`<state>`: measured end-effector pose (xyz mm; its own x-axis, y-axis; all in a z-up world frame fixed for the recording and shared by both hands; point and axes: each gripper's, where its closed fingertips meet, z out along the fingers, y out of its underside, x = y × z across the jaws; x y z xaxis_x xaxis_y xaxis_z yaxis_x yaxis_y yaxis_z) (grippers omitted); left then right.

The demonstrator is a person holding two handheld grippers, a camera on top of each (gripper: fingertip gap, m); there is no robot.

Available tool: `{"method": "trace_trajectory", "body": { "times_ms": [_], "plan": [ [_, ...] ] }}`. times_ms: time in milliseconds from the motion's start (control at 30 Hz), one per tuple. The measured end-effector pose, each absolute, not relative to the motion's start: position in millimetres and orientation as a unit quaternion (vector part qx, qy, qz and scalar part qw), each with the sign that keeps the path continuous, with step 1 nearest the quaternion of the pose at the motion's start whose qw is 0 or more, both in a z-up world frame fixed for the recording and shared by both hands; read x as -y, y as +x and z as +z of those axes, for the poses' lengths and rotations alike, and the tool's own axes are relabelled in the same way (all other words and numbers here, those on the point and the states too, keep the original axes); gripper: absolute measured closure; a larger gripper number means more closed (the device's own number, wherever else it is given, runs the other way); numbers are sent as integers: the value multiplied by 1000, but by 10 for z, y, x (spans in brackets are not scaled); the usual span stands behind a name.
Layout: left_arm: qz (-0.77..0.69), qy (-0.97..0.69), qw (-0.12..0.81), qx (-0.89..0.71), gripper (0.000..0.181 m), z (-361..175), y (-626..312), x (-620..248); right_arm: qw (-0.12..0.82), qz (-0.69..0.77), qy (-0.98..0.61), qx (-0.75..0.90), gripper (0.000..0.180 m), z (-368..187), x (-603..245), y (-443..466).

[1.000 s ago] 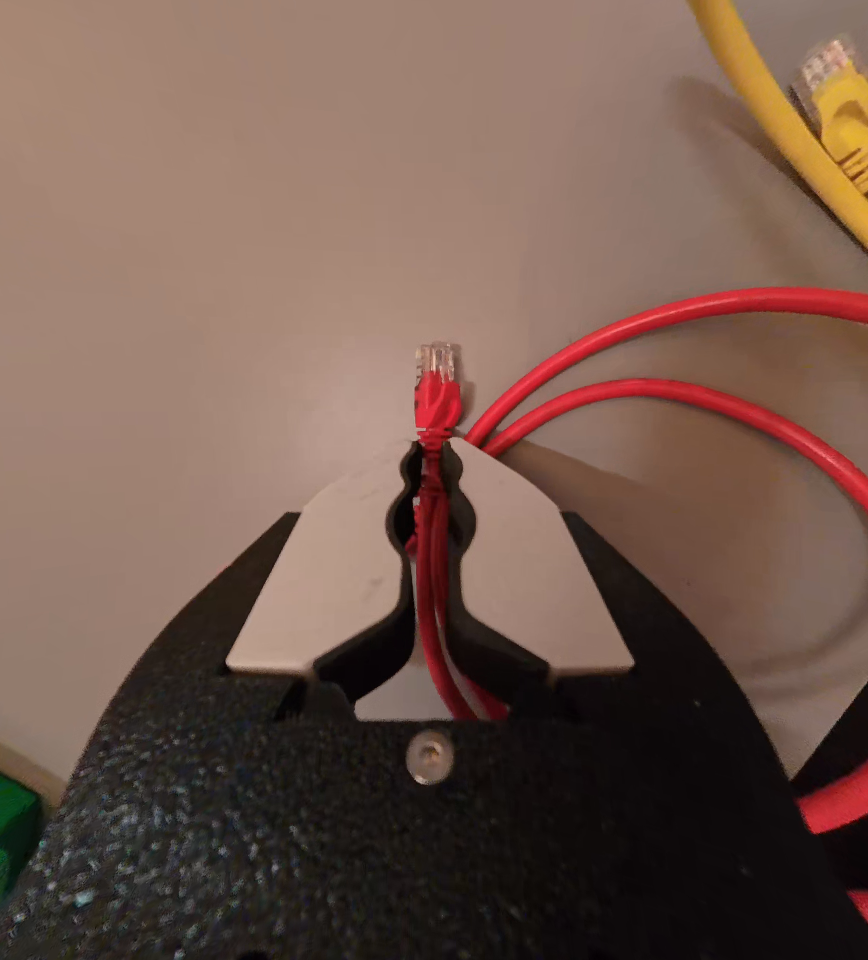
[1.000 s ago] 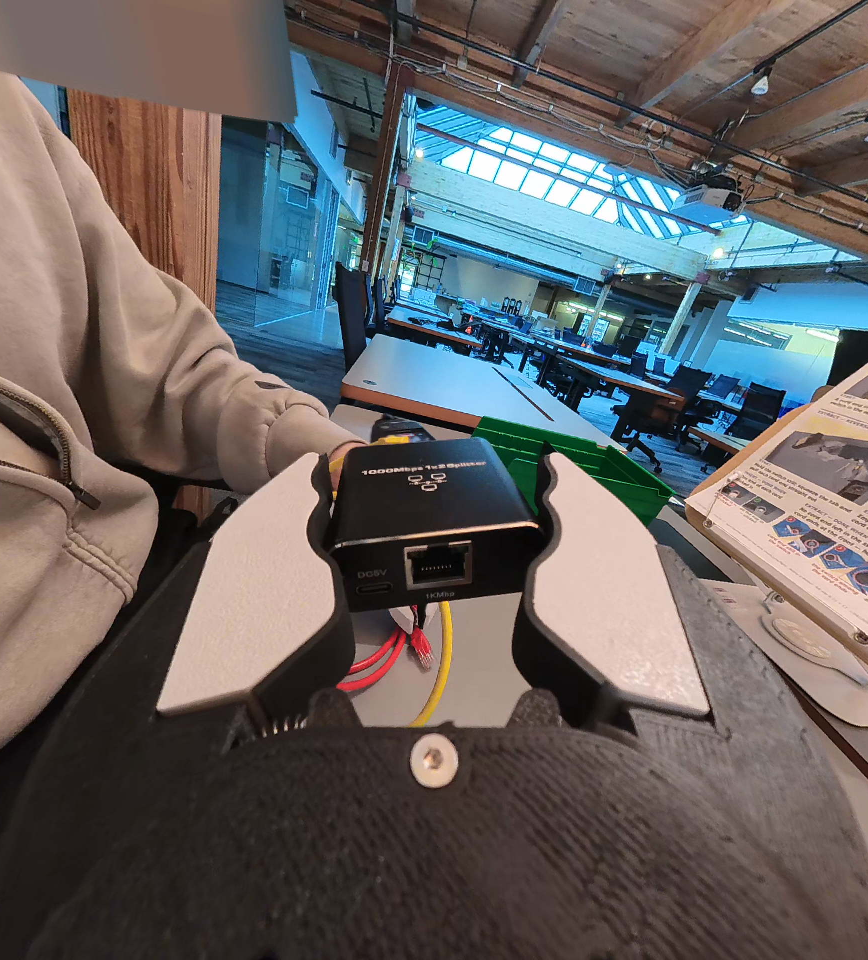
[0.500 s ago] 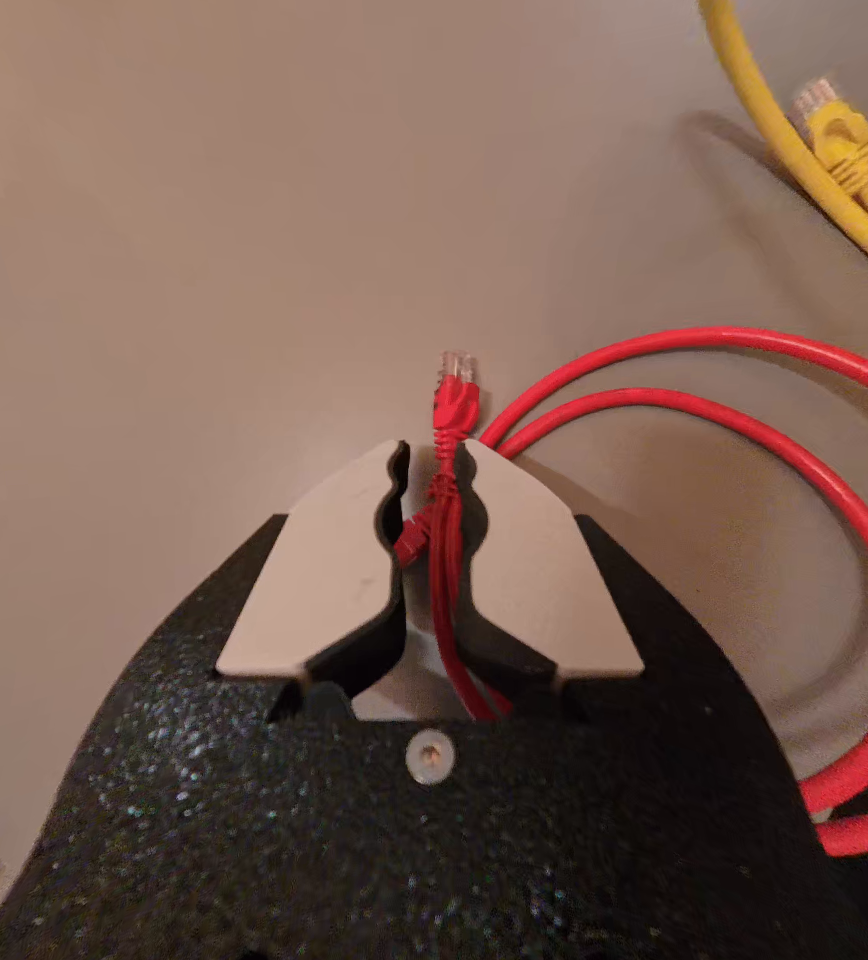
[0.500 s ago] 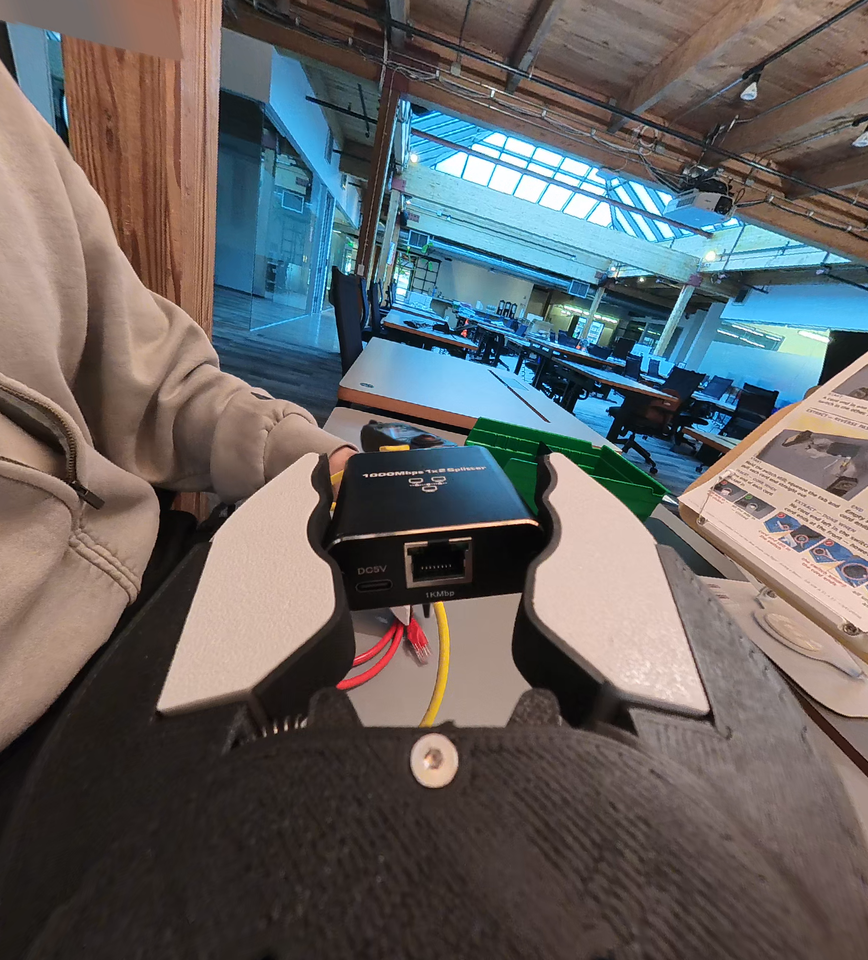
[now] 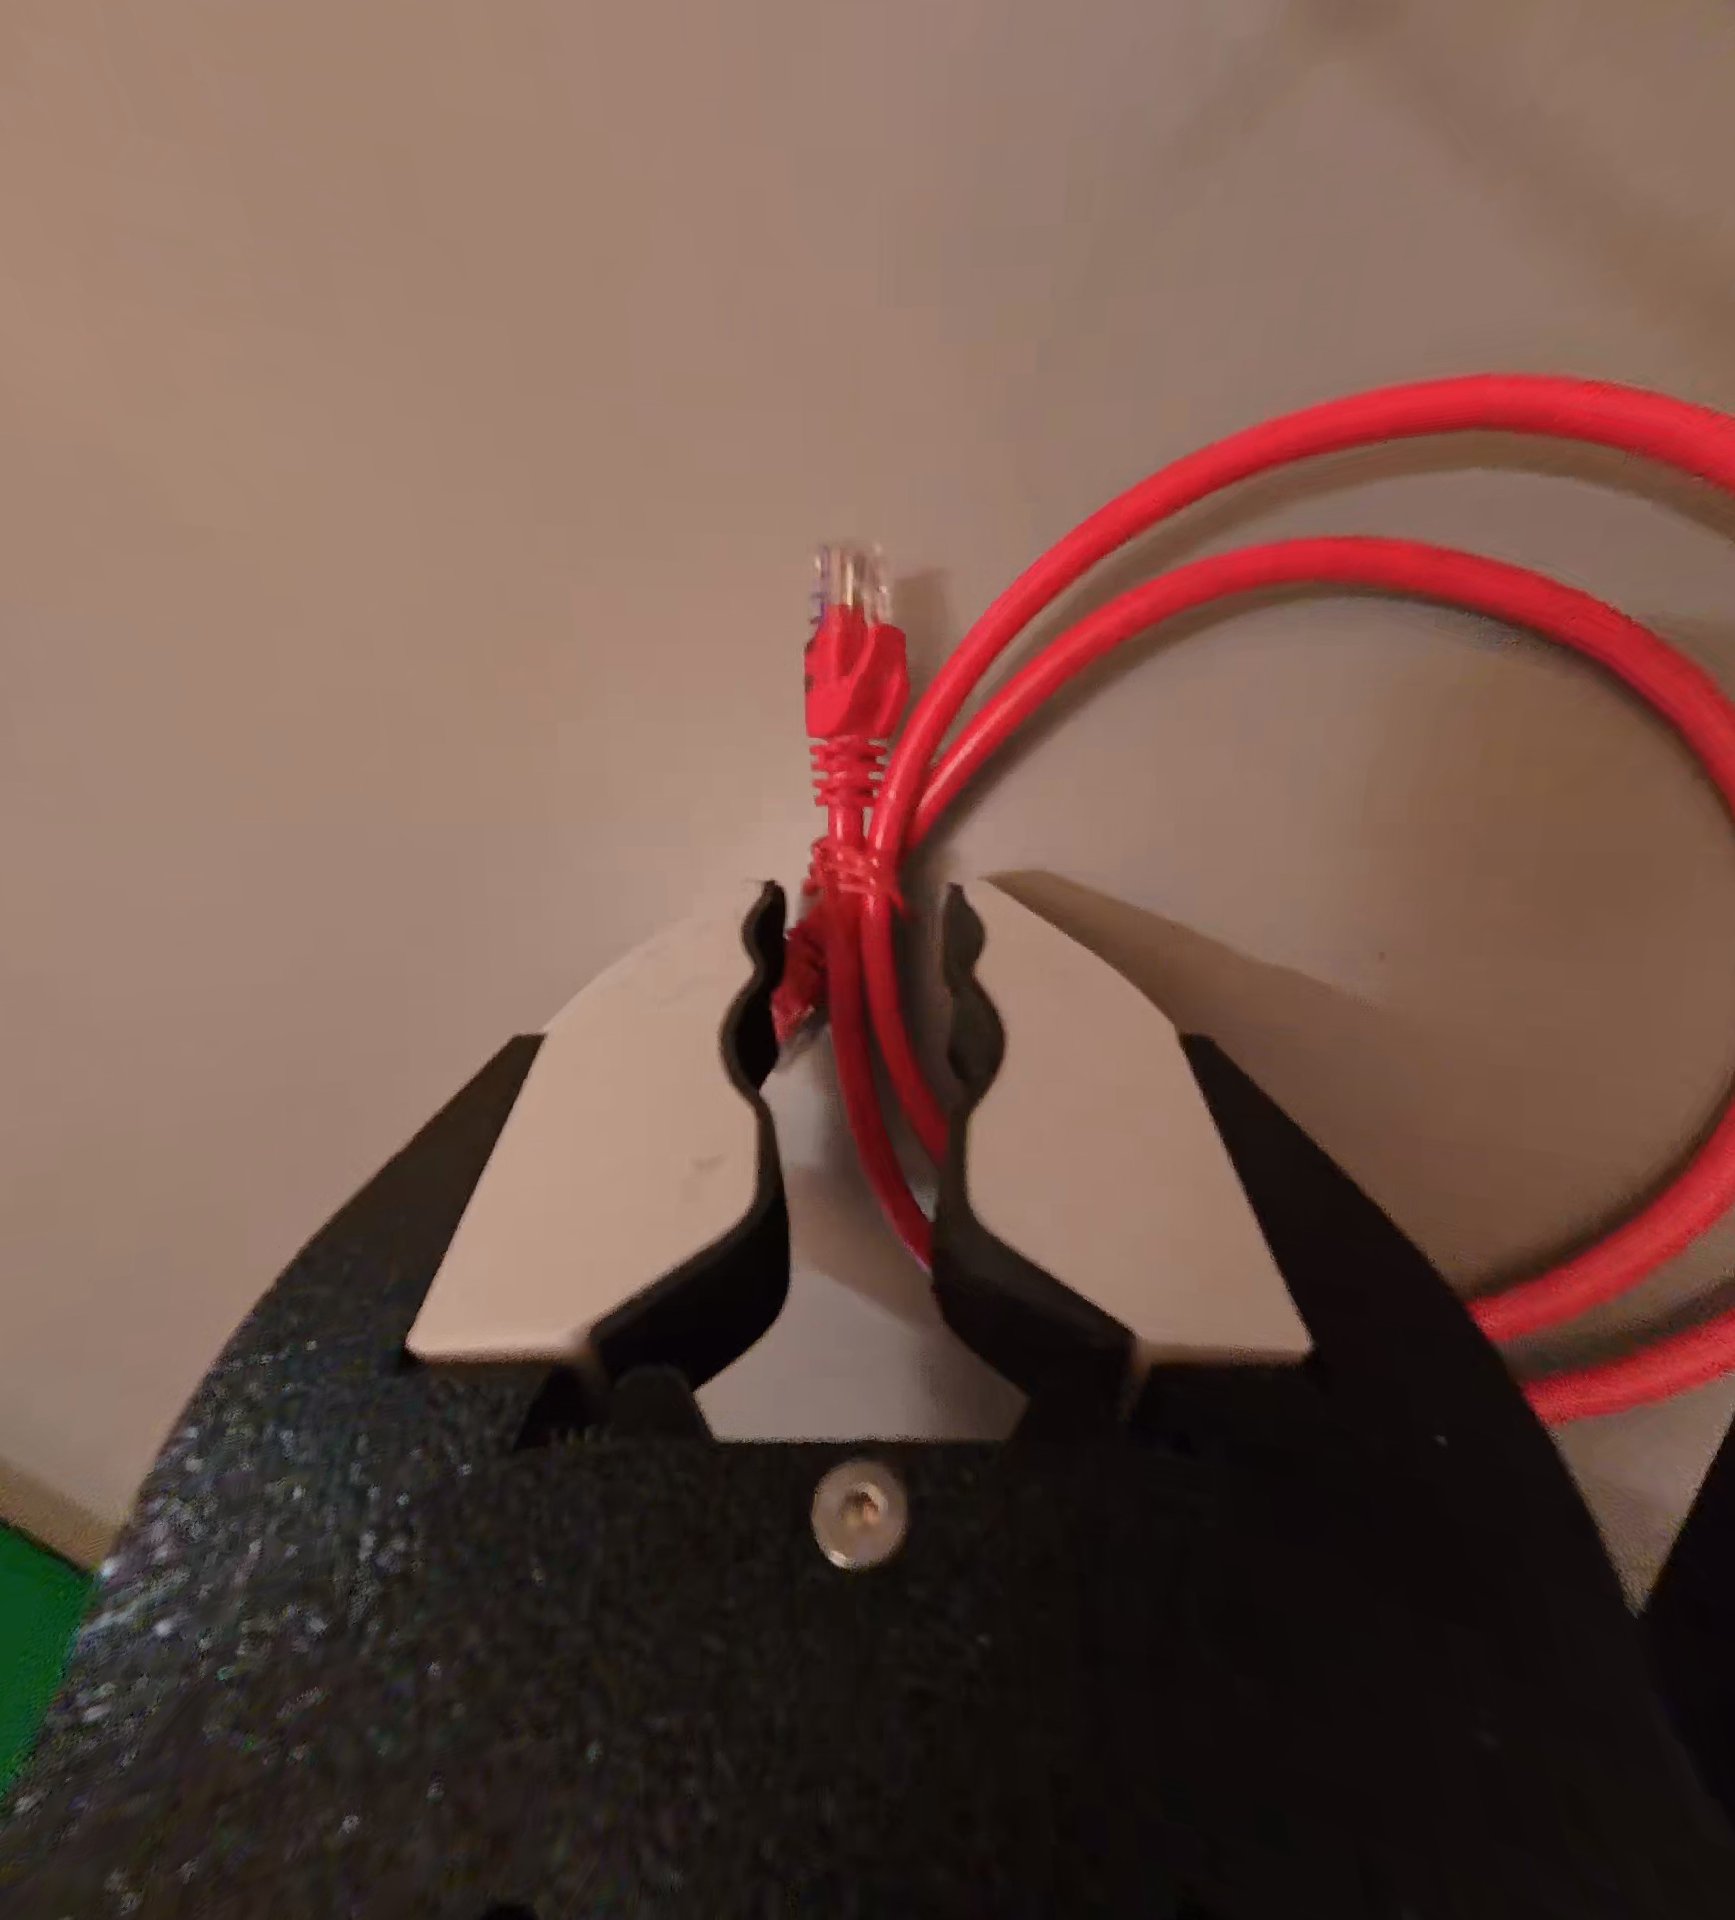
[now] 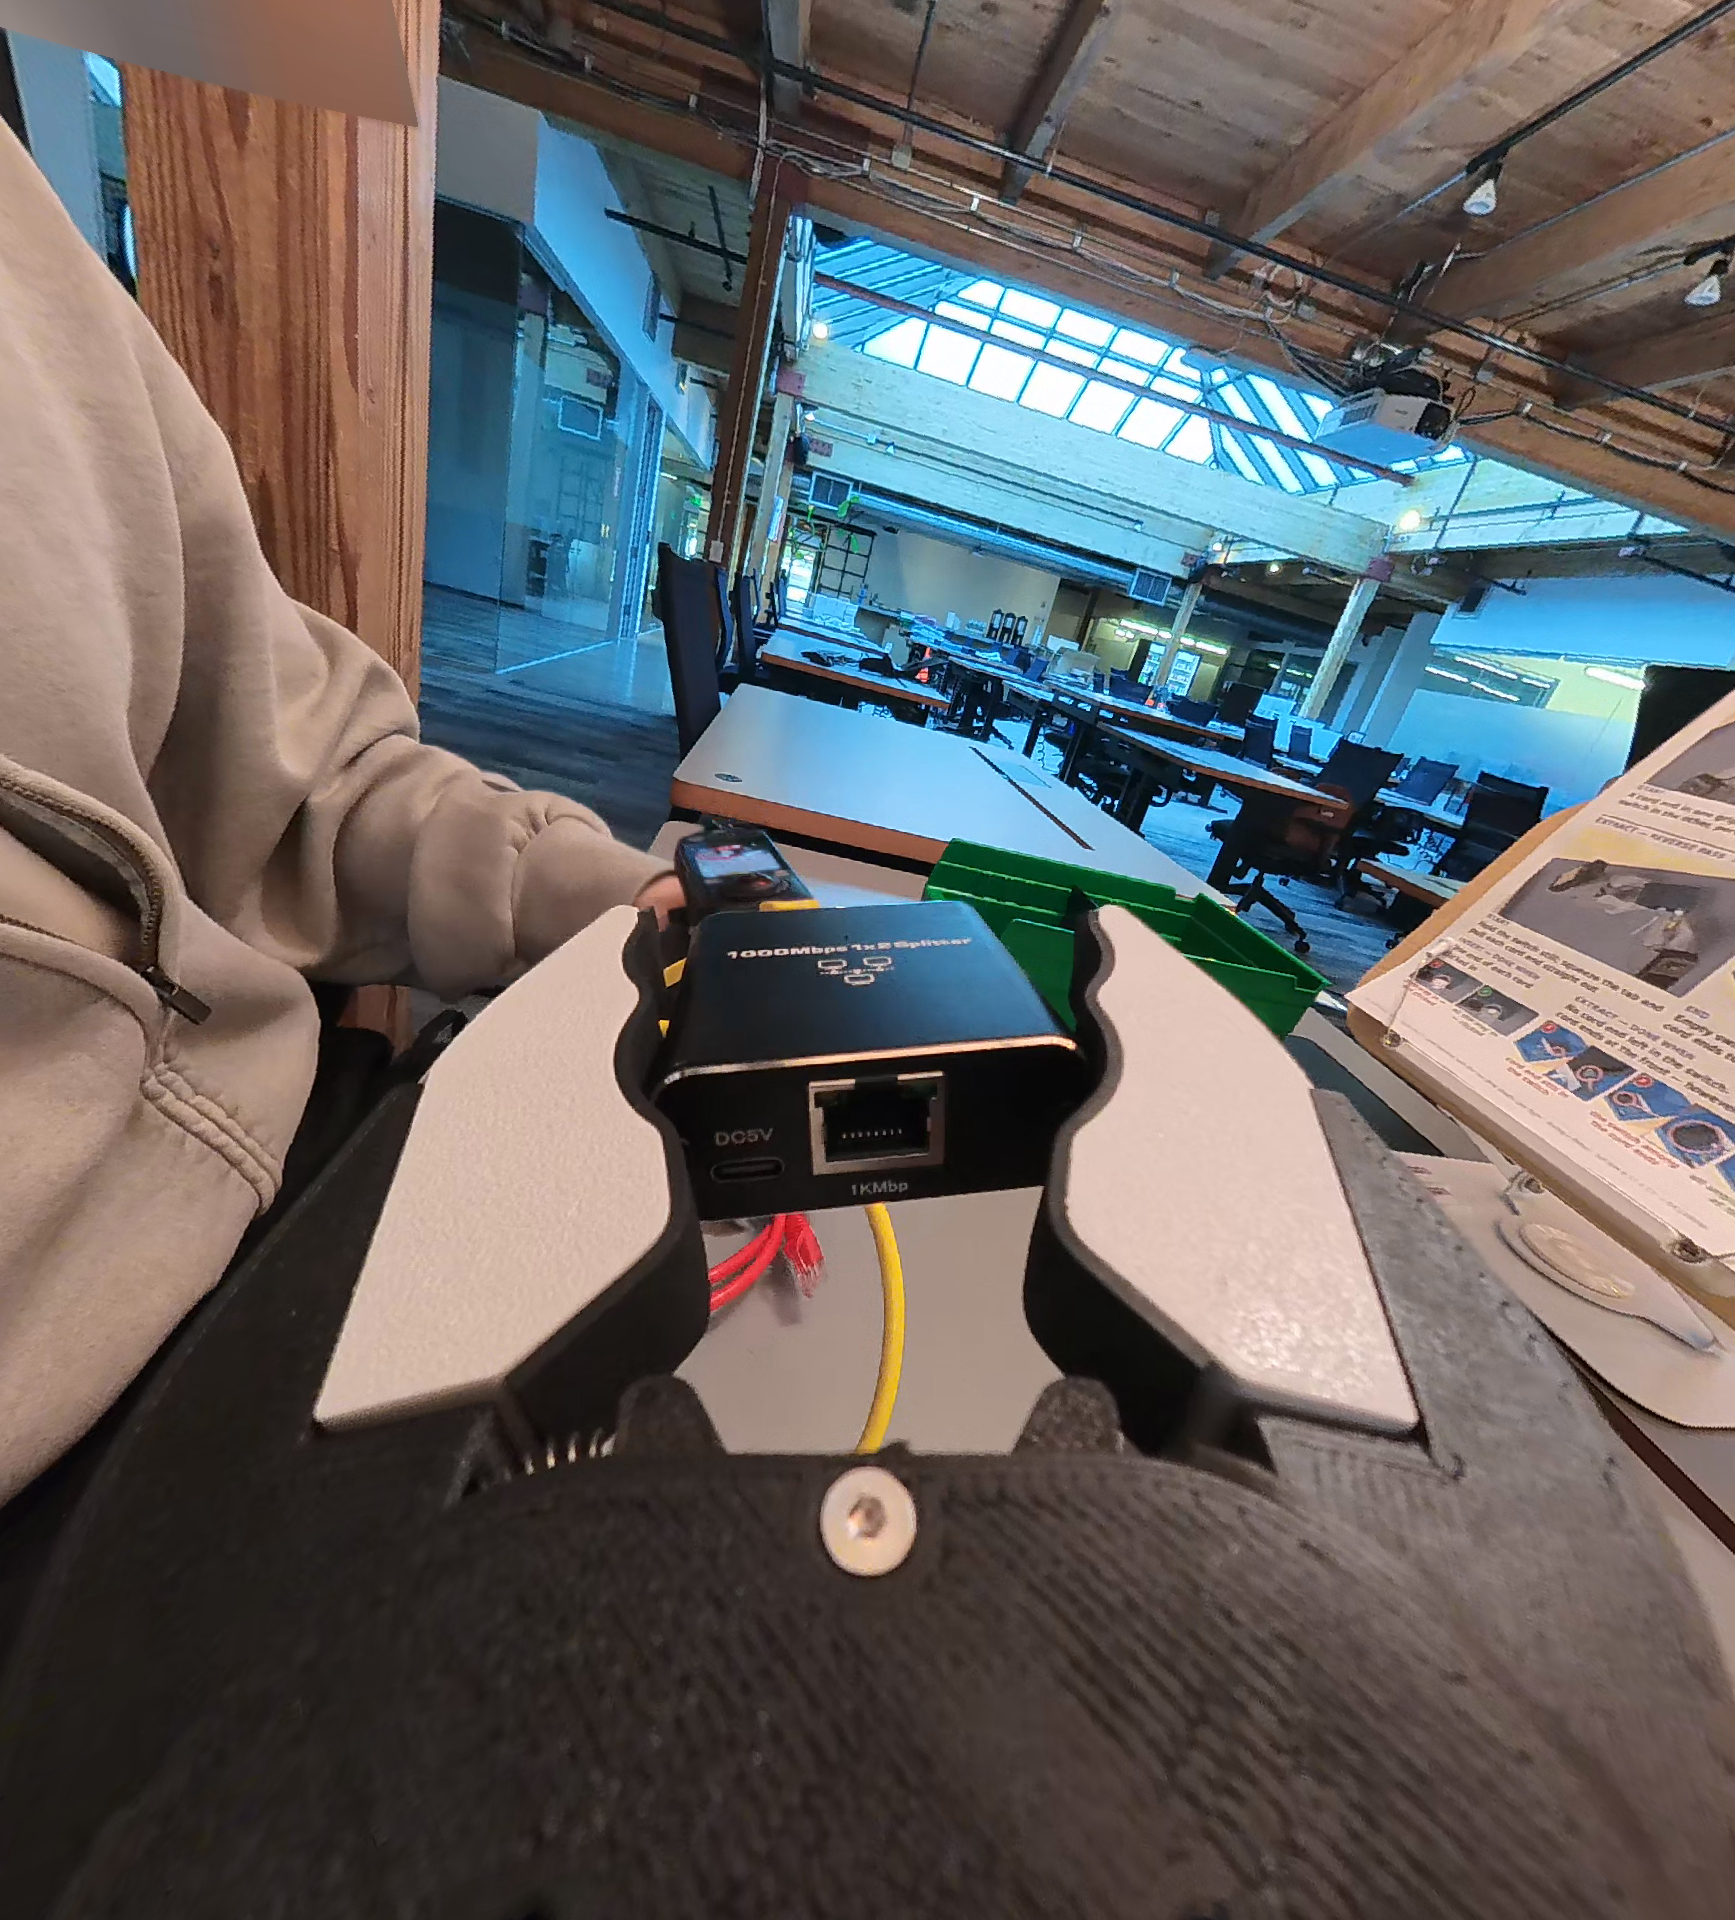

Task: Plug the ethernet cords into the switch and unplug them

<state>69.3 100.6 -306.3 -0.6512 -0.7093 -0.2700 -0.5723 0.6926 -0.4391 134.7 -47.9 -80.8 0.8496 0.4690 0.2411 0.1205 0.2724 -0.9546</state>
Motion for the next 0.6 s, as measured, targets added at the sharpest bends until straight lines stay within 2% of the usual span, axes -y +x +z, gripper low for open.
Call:
{"method": "trace_trajectory", "body": {
  "times_ms": [67,267,333,400,500,600],
  "plan": [
    [-168,-366,216,-890,164,-3082,744,-1006,756,116,-593,252,103,-805,461,1338],
    [-206,-407,235,-858,166,-3084,929,-1087,756,120,-591,255,103,-821,426,1328],
    [-219,-423,211,-854,166,-3091,935,-1090,756,119,-590,257,103,-822,419,1310],
    [-236,-451,148,-848,167,-3069,895,-1079,755,118,-590,259,103,-825,412,1283],
    [-299,-462,82,-831,166,-2740,852,-979,751,119,-593,265,103,-826,397,1235],
    [-314,-414,93,-849,166,-2298,817,-910,751,127,-587,274,103,-798,359,1175]
  ]
}}
